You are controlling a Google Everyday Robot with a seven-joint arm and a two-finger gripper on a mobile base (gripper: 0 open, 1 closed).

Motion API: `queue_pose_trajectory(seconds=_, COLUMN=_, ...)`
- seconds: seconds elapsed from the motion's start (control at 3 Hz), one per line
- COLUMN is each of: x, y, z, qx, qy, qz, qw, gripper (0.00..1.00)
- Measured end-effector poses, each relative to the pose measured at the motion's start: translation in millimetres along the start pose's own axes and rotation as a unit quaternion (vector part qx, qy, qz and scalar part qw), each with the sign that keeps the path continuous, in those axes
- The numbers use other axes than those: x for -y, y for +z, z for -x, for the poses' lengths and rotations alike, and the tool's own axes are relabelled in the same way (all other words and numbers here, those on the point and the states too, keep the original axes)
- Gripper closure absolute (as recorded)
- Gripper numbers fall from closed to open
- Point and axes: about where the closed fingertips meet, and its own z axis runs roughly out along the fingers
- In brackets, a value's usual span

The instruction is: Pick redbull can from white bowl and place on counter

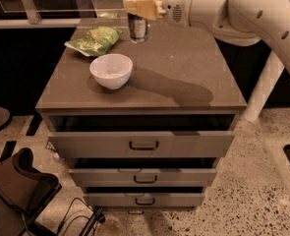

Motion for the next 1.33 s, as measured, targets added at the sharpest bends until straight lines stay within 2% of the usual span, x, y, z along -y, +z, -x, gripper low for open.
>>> queue_pose_trajectory(seconds=0.33, x=27, y=-21, z=-11, qx=-0.027, qy=-0.011, qz=-0.029, qw=0.9992, gripper=1.00)
queue_pose_trajectory(seconds=0.67, x=54, y=-37, z=-35, qx=-0.046, qy=-0.007, qz=-0.054, qw=0.9974, gripper=1.00)
queue_pose_trajectory(seconds=1.0, x=80, y=-52, z=-66, qx=-0.060, qy=0.006, qz=-0.073, qw=0.9955, gripper=1.00)
queue_pose_trajectory(seconds=1.33, x=94, y=-59, z=-95, qx=-0.073, qy=0.017, qz=-0.083, qw=0.9937, gripper=1.00)
